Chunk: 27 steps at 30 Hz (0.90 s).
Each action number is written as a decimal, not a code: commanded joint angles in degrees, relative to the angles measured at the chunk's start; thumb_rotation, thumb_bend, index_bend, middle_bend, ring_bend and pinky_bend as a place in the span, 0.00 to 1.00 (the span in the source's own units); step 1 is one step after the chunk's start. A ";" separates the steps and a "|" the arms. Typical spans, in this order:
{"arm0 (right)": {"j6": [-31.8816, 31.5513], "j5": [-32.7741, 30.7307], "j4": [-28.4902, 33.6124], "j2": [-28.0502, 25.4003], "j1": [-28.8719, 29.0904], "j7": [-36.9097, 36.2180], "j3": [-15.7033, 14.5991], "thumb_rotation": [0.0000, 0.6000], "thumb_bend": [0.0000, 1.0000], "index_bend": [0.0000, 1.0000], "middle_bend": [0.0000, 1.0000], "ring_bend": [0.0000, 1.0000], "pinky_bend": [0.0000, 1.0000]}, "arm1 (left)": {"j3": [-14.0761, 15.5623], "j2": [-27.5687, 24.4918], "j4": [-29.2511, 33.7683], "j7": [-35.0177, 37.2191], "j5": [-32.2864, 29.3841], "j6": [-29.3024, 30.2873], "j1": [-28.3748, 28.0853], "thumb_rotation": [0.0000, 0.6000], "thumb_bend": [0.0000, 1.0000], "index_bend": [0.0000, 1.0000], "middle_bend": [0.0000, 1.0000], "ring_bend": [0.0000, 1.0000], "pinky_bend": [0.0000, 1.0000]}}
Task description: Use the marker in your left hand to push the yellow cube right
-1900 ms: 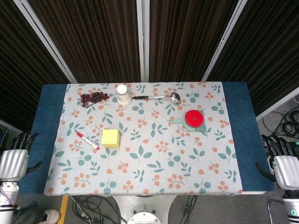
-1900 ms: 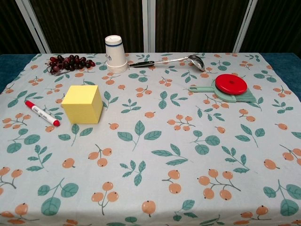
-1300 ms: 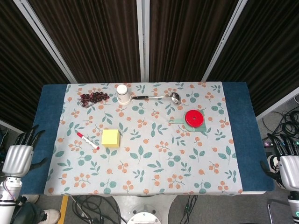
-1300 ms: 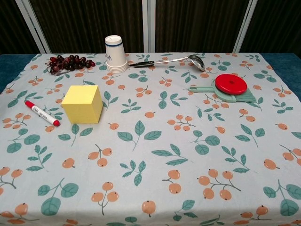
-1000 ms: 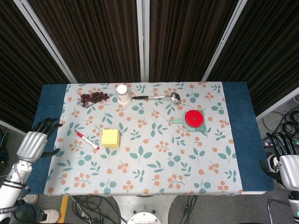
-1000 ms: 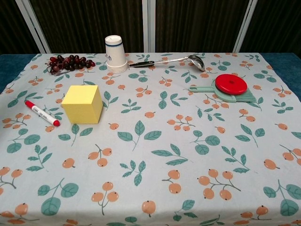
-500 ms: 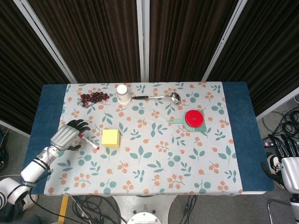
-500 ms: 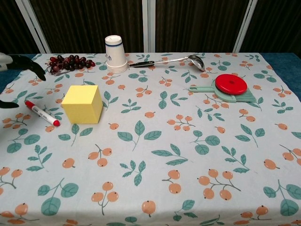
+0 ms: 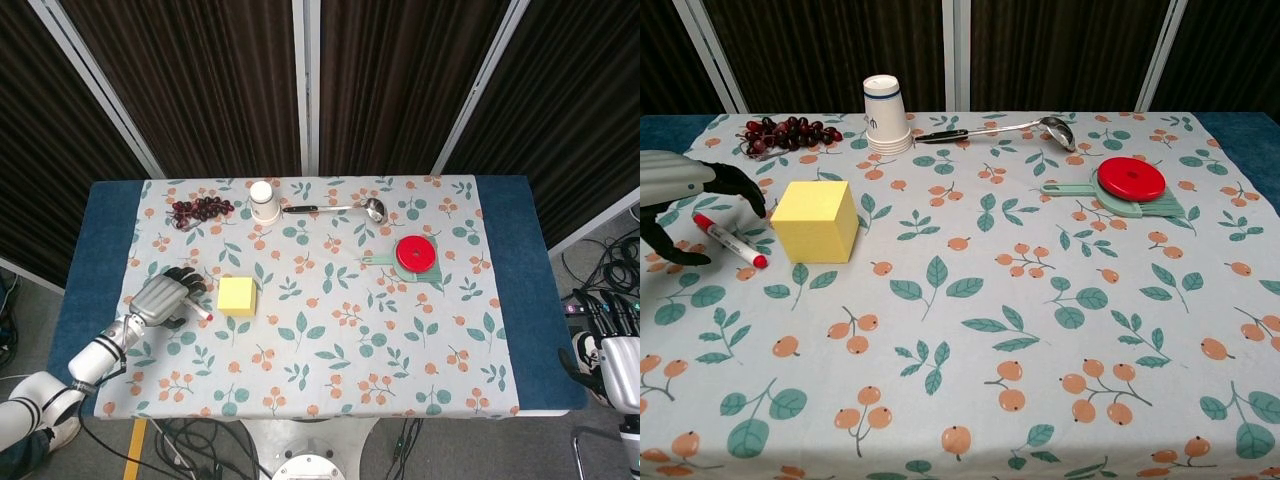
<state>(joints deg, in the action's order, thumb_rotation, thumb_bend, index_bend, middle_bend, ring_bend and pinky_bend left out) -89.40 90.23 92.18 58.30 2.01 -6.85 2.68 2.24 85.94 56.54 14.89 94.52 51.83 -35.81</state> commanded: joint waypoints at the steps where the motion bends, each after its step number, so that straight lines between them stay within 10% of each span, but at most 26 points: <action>1: 0.08 -0.15 -0.14 0.02 -0.05 -0.13 -0.02 1.00 0.22 0.01 0.13 0.00 0.07 | 0.25 0.68 -0.90 0.21 -0.72 -0.65 -0.35 1.00 0.29 0.35 0.33 0.16 0.18; 27: 0.10 -0.13 -0.80 0.35 -0.25 -0.48 -0.09 1.00 0.22 0.01 0.13 0.00 0.07 | 0.19 -1.84 6.83 -6.25 -7.70 -0.31 2.24 1.00 0.29 0.45 0.49 0.26 0.18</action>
<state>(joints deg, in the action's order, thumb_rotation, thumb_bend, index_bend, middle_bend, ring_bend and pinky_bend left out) -89.29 90.10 91.38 58.65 1.77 -7.33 2.59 2.58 83.90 63.62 8.97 86.86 51.20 -33.65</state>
